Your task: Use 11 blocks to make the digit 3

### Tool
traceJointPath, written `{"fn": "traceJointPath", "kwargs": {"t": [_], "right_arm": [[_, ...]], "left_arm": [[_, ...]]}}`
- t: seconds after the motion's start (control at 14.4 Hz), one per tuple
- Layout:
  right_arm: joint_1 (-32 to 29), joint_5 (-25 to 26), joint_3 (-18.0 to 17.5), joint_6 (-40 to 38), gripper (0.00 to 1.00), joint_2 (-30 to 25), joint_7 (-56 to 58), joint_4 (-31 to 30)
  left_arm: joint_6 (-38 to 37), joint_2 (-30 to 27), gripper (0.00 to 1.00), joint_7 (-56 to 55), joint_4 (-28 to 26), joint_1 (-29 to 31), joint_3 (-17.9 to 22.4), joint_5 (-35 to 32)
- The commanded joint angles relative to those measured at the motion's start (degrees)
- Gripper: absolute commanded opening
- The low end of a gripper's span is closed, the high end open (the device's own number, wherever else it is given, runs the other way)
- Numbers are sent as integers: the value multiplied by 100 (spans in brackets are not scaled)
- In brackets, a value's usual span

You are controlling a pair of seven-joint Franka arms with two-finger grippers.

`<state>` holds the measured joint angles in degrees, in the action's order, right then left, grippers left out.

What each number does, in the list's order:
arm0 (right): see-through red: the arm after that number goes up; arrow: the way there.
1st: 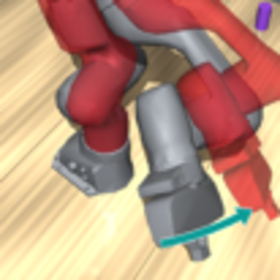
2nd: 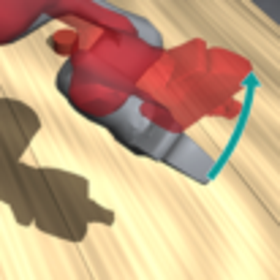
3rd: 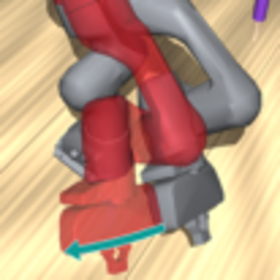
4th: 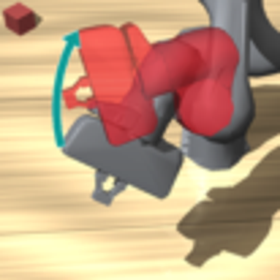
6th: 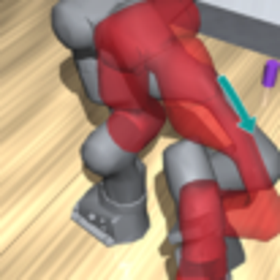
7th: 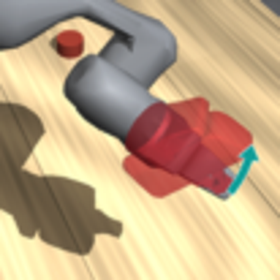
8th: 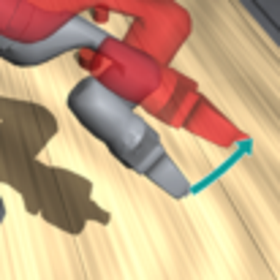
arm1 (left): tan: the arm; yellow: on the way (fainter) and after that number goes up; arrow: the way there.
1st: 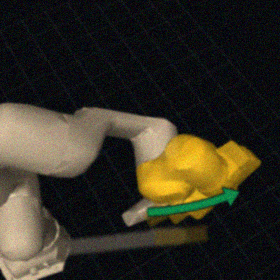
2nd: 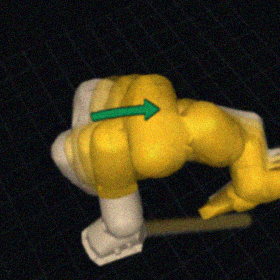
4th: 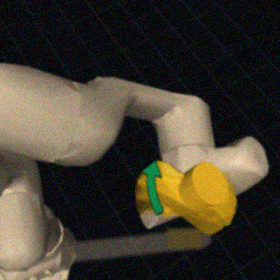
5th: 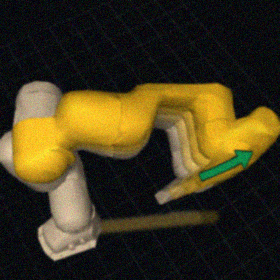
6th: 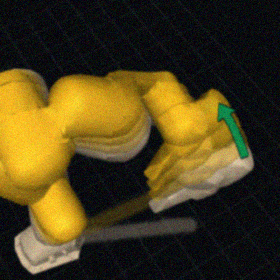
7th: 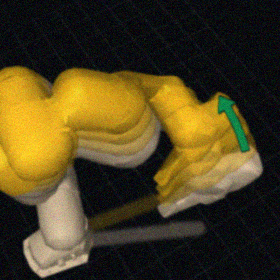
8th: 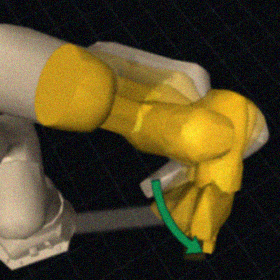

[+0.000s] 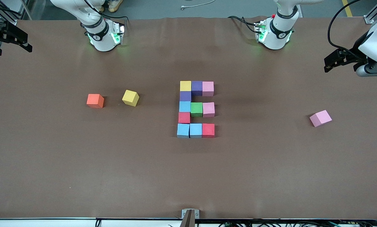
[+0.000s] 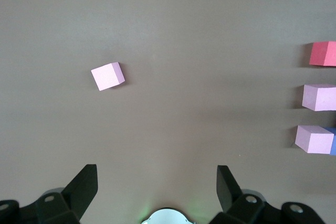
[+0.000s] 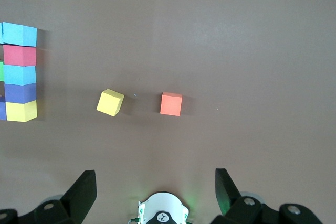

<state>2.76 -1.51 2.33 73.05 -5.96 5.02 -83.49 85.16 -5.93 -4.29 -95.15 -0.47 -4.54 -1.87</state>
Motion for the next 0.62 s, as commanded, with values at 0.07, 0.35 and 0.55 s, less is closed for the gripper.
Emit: {"fn": "traceJointPath", "kwargs": {"t": [0.07, 0.35, 0.55], "right_arm": [[49, 10, 22, 8, 100, -116, 8, -106], [49, 10, 22, 8, 100, -116, 8, -106], [40, 10, 22, -1, 100, -116, 8, -106]], "left_arm": [[-132, -163, 100, 147, -12, 3, -12, 117], [-210, -295, 100, 156, -21, 29, -3, 293], [-342, -269, 100, 147, 128, 29, 5, 293]]}}
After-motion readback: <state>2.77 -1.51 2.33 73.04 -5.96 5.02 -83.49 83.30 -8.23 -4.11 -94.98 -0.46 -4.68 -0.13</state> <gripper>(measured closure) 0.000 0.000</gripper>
